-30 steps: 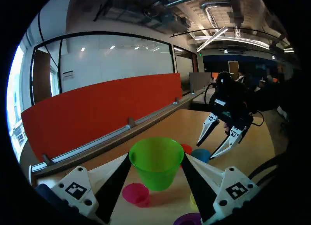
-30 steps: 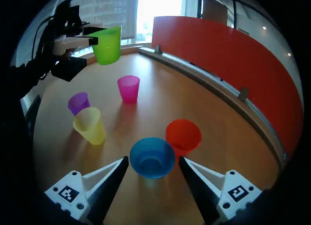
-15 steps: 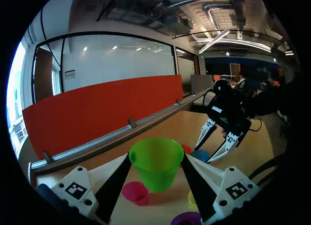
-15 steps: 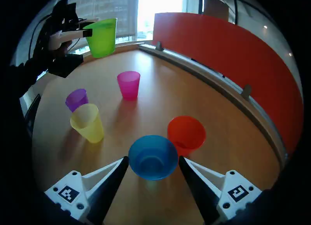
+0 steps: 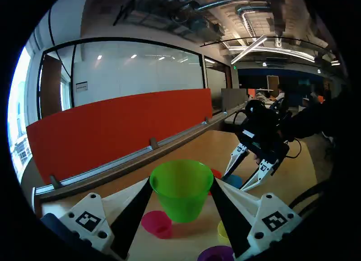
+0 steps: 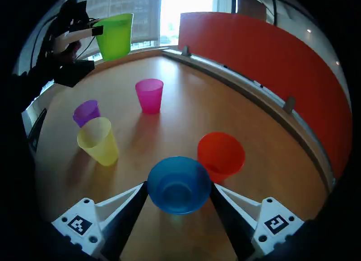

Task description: Pour water

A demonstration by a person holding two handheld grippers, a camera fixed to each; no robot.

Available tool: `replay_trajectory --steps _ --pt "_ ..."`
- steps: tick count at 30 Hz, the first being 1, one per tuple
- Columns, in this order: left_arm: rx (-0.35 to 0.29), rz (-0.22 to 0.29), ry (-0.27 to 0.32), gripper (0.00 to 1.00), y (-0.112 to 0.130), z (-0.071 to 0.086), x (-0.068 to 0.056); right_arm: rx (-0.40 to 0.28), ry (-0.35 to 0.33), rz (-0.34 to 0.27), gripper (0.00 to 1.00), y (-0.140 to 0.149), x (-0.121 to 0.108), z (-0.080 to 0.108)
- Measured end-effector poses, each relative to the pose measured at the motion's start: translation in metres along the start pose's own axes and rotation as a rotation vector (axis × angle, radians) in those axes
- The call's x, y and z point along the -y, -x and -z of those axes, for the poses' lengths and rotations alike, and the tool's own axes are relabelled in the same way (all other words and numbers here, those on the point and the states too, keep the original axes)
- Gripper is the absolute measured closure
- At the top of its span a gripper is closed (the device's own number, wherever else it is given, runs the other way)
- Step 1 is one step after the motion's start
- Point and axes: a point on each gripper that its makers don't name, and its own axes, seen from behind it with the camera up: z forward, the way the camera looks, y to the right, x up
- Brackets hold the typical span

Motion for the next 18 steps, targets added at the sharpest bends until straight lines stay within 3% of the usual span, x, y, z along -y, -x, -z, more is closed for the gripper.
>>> replay_trajectory --steps 18 --pt "0.005 -0.006 -0.001 0.12 0.0034 -0.0014 -0.0024 -0.015 -0.001 -0.011 0.05 0.0021 -0.0003 -0.0028"
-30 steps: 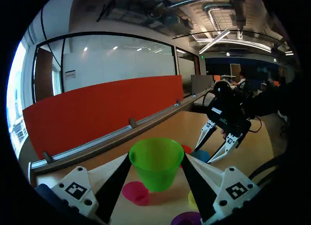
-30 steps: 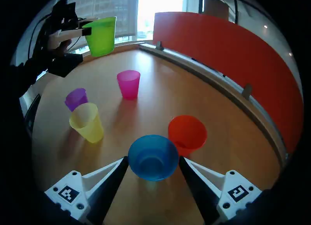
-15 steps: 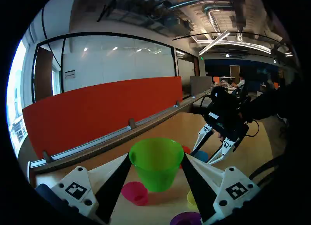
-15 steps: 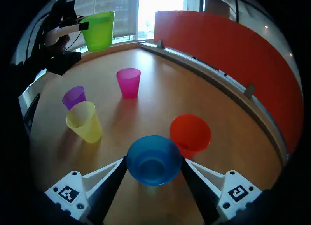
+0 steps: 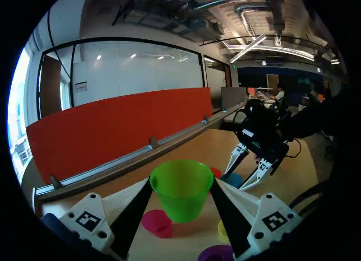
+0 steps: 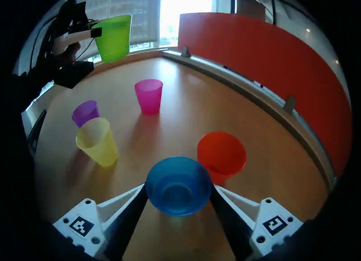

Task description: Pour water

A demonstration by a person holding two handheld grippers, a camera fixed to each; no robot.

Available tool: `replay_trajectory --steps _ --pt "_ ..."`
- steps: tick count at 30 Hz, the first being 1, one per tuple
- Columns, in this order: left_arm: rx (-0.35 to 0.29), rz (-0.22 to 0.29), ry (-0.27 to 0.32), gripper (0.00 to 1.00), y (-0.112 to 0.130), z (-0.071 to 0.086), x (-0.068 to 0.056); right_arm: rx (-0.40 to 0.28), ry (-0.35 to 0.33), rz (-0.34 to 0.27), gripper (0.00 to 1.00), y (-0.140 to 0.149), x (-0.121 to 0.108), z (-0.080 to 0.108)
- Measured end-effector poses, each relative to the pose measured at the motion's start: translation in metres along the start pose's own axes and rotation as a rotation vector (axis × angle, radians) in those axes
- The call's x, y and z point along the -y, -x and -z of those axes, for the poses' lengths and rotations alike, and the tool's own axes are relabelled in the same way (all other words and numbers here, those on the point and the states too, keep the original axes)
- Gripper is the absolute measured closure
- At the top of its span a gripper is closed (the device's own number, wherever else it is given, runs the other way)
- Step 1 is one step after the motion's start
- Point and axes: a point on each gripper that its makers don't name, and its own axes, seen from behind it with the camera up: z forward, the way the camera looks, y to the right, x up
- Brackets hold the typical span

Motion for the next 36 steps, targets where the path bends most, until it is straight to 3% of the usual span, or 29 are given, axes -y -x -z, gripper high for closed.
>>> replay_trajectory --steps 24,36 --pt "-0.006 0.012 -0.007 0.12 0.001 0.001 0.0 -0.069 0.013 -0.029 0.09 0.0 0.005 0.002" --pt "-0.012 0.02 -0.014 0.12 0.0 0.005 0.001 -0.14 0.031 -0.039 0.09 -0.019 0.005 0.017"
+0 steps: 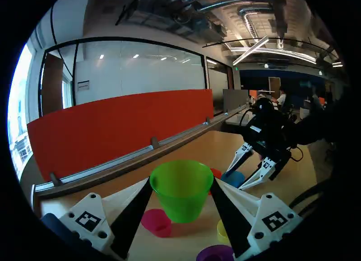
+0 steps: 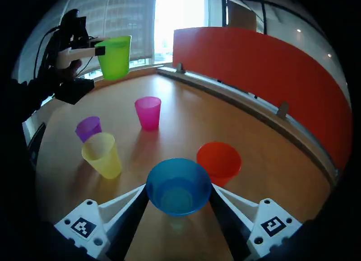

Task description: Pour water

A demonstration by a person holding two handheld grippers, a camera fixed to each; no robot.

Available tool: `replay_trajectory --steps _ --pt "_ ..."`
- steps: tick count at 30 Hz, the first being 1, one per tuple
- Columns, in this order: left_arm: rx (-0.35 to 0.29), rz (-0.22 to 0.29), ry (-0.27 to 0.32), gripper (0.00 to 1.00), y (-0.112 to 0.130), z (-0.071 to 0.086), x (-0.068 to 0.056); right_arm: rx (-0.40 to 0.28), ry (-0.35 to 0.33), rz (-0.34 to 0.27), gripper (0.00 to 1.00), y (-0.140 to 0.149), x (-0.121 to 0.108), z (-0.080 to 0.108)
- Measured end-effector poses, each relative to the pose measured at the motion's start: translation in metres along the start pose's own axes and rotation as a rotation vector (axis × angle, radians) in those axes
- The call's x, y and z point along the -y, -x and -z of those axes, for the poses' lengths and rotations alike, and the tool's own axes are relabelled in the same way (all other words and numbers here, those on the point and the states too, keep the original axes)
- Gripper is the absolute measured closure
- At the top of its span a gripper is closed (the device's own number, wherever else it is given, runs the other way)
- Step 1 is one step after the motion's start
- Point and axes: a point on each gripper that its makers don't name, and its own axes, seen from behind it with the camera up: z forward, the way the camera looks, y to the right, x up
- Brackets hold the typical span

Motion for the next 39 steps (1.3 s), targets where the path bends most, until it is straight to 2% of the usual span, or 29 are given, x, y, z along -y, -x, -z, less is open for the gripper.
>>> replay_trajectory --steps 14,30,39 --pt "-0.045 0.045 -0.025 0.12 -0.009 0.005 0.003 -0.115 0.034 -0.017 0.09 -0.038 -0.002 0.02" --pt "-0.118 0.081 -0.031 0.12 -0.026 0.008 -0.003 -0.195 0.045 -0.019 0.09 -0.068 0.002 0.036" --pt "-0.152 0.076 -0.042 0.12 -0.034 0.01 -0.004 -0.224 0.049 -0.013 0.09 -0.078 0.005 0.039"
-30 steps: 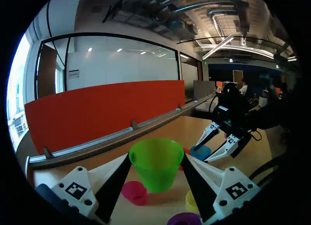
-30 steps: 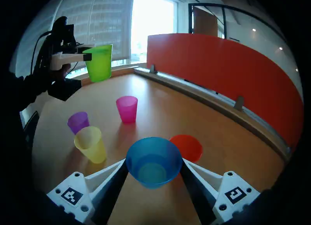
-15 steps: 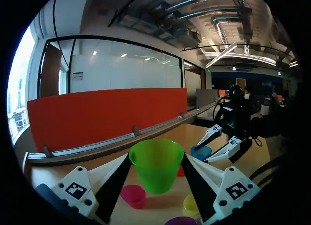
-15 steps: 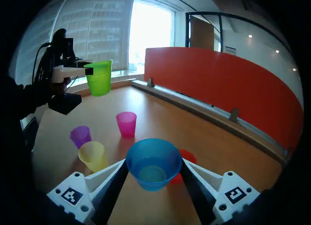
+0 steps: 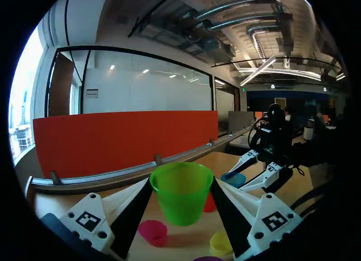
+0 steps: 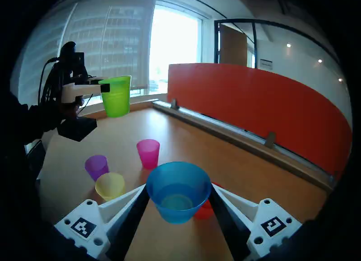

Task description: Pour water

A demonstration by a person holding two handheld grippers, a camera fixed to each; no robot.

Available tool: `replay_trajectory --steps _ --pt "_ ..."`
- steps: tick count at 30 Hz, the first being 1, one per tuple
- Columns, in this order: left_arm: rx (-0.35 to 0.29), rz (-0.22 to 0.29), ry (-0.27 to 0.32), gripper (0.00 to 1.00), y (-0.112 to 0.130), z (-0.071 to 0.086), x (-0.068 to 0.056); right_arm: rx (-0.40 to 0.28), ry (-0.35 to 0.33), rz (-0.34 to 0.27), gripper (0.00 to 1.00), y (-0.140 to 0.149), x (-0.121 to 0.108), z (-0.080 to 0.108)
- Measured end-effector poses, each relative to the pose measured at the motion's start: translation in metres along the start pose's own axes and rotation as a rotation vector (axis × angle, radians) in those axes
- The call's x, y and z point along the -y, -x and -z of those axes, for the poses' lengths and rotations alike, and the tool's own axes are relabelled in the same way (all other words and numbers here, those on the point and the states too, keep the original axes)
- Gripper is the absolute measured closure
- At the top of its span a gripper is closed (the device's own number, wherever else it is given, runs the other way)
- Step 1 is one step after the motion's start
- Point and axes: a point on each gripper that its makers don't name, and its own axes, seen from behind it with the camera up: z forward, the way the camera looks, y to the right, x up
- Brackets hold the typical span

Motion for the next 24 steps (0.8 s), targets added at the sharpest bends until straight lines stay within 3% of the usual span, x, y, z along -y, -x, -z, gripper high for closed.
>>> replay_trajectory --steps 24 --pt "-0.009 -0.01 -0.003 0.12 -0.005 0.004 -0.003 -0.19 -0.008 -0.011 0.09 -0.059 0.008 0.007"
